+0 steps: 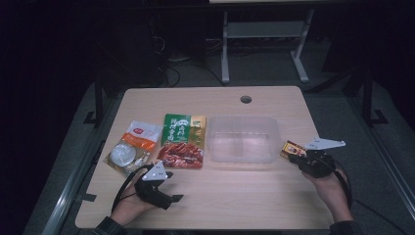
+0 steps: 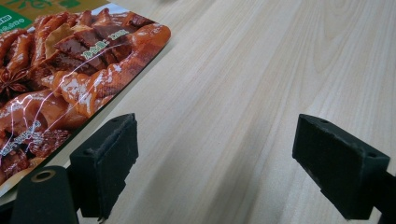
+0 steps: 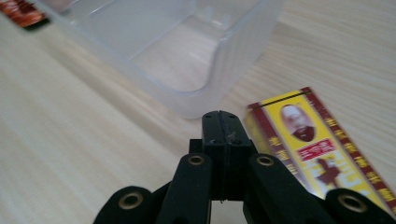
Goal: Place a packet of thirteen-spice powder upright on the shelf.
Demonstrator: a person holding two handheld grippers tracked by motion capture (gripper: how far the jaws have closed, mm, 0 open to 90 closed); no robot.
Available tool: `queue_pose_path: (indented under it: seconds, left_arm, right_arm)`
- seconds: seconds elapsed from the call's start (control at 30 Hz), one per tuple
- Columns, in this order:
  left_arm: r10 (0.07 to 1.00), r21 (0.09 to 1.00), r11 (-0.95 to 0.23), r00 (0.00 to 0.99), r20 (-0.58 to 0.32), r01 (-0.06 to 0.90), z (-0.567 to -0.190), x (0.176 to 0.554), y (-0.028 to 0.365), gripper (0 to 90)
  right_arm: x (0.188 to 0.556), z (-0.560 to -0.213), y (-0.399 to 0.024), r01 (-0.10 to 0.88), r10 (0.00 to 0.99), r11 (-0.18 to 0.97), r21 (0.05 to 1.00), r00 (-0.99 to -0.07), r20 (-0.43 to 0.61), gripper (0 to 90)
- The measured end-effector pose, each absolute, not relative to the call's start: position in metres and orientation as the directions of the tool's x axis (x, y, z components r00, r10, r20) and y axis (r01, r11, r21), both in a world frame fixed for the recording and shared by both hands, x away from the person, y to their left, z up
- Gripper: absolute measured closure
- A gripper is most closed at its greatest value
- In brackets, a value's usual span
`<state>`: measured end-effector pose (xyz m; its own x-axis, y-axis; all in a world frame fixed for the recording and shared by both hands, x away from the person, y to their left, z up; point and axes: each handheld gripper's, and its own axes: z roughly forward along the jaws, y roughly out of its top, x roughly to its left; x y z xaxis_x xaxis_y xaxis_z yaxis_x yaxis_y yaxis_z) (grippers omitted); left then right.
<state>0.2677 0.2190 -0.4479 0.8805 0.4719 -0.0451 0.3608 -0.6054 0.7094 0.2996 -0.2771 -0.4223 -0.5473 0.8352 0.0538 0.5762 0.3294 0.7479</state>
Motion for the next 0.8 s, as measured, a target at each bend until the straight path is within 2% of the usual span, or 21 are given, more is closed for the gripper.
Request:
queue_pose_path:
  seconds: [0.43, 0.8]
  left_arm:
    - [0.48, 0.709, -0.605, 0.876, -0.038, 0.363, -0.447, 0.267, 0.222, 13.8]
    - [0.482, 0.704, -0.605, 0.875, -0.046, 0.371, -0.449, 0.267, 0.221, 13.8]
  right_arm:
    - [0.337, -0.416, -0.29, 0.575, 0.873, 0.296, 0.763, -0.487, 0.029, 89.9]
    - [0.368, -0.429, -0.306, 0.615, 0.911, 0.276, 0.738, -0.411, 0.002, 89.9]
